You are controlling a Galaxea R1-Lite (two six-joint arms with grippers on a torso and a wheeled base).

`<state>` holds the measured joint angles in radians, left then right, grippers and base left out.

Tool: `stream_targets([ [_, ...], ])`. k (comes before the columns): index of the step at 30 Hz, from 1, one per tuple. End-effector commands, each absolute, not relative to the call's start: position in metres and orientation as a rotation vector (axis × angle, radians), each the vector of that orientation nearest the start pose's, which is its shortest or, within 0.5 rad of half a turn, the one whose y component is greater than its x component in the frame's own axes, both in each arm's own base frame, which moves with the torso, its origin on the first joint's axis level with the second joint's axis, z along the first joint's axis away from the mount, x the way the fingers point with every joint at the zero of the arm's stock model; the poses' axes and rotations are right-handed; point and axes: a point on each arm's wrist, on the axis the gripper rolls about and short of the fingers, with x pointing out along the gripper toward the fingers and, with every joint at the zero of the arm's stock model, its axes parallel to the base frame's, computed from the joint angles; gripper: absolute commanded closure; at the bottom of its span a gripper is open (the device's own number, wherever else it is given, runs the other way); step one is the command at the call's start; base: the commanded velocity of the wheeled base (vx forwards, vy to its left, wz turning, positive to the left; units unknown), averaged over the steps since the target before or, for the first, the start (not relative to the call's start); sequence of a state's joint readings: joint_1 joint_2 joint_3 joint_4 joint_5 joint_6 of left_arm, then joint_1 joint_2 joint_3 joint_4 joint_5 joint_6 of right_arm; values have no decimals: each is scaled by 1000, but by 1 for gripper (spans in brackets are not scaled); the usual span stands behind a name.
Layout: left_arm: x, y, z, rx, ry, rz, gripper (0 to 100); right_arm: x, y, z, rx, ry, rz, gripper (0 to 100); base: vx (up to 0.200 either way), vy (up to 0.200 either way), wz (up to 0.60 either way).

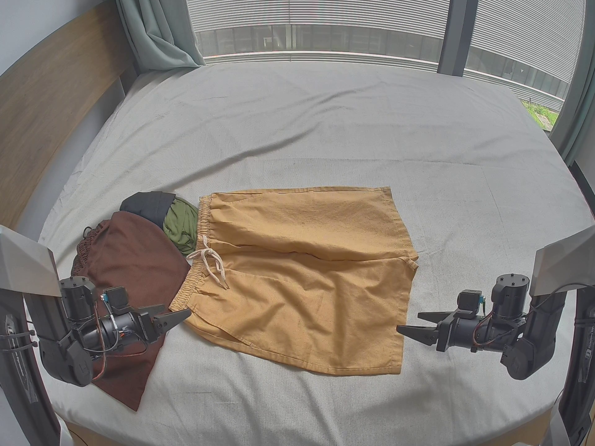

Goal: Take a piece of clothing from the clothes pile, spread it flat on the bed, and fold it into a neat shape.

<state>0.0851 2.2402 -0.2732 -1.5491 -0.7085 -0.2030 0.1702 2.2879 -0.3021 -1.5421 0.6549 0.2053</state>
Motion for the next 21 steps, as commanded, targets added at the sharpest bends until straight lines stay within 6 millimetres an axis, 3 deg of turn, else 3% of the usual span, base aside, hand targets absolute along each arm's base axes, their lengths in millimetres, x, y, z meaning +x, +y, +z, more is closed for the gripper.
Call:
stream_targets([
  [1, 282, 12, -5, -369, 475, -559, 0, 278, 62, -7, 300, 527, 764, 0, 0, 0, 0],
  [11, 292, 20, -21, -385, 490, -529, 0, 279, 62, -11, 301, 537, 761, 0, 0, 0, 0],
  [21, 299, 20, -23, -446, 496, -486, 0, 279, 62, -12, 302, 540, 764, 0, 0, 0, 0],
])
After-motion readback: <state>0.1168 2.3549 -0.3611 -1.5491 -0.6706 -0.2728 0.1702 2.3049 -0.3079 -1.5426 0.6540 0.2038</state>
